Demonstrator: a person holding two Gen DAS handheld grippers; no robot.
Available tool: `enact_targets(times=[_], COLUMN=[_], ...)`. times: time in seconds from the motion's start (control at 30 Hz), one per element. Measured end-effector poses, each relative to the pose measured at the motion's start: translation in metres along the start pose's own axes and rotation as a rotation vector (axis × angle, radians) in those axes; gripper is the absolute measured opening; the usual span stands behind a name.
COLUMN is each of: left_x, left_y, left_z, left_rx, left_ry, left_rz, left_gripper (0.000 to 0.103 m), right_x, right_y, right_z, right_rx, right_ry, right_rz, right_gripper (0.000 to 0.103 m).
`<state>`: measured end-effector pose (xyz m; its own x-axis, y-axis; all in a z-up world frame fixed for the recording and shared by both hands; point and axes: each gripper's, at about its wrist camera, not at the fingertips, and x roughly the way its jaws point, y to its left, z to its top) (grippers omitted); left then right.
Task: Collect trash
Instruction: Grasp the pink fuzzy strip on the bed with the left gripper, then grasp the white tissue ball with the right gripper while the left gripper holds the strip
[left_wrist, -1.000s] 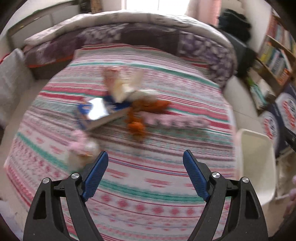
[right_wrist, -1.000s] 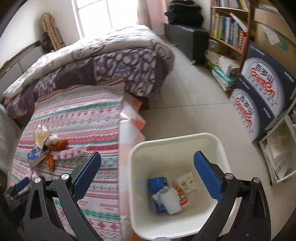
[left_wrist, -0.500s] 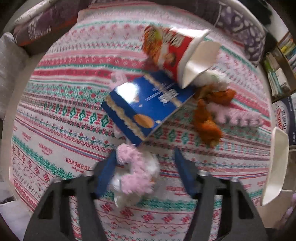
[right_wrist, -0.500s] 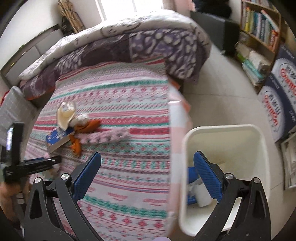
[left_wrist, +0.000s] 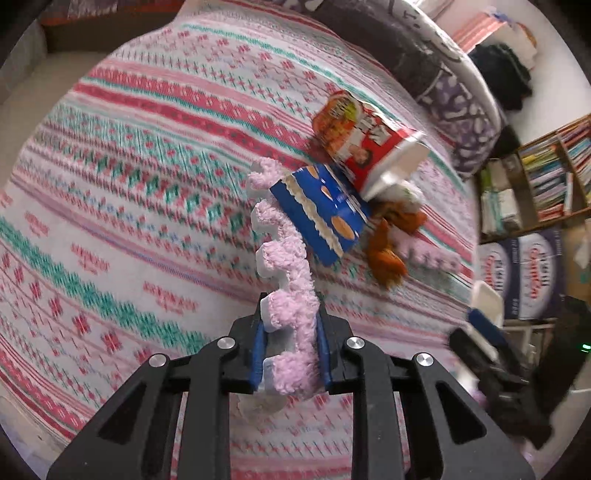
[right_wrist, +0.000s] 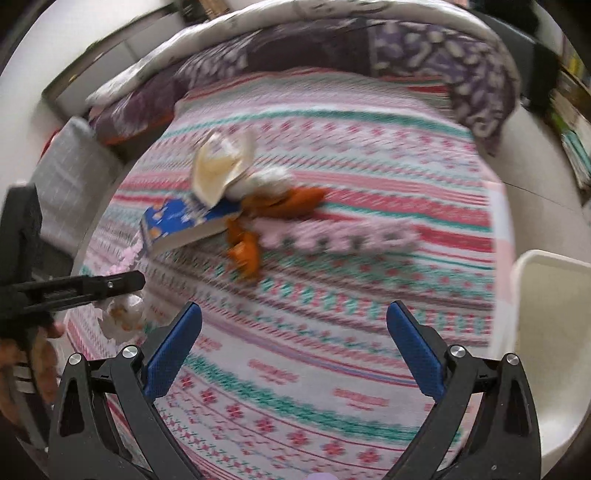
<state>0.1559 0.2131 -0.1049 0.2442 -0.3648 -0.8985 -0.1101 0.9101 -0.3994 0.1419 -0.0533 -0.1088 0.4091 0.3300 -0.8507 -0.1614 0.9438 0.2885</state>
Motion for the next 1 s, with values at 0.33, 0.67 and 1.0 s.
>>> enact_targets(times=[0.33, 0.67, 1.0], left_x=[0.024, 0.028, 0.002], left_y=[0.016, 0.004, 0.000], left_z=[-0.024, -0.010, -0.001], left_rx=[-0.076, -0.067, -0.011], left_ry=[0.103, 0.033, -0.118], left_rz=[0.063, 0.100, 0.063], left_gripper=[0.044, 0.048, 0.013], right_x=[0.016, 0.015, 0.031], right_y=[0.001, 0.006, 0.055], right_z=[-0.003, -0.008, -0.028], right_rx=[0.028, 0.005, -0.082], right_ry=[0.040, 0.051, 0.105], right_rz=[-0.021, -0.002, 0.120], right_gripper=[0.096, 0.096, 0.096])
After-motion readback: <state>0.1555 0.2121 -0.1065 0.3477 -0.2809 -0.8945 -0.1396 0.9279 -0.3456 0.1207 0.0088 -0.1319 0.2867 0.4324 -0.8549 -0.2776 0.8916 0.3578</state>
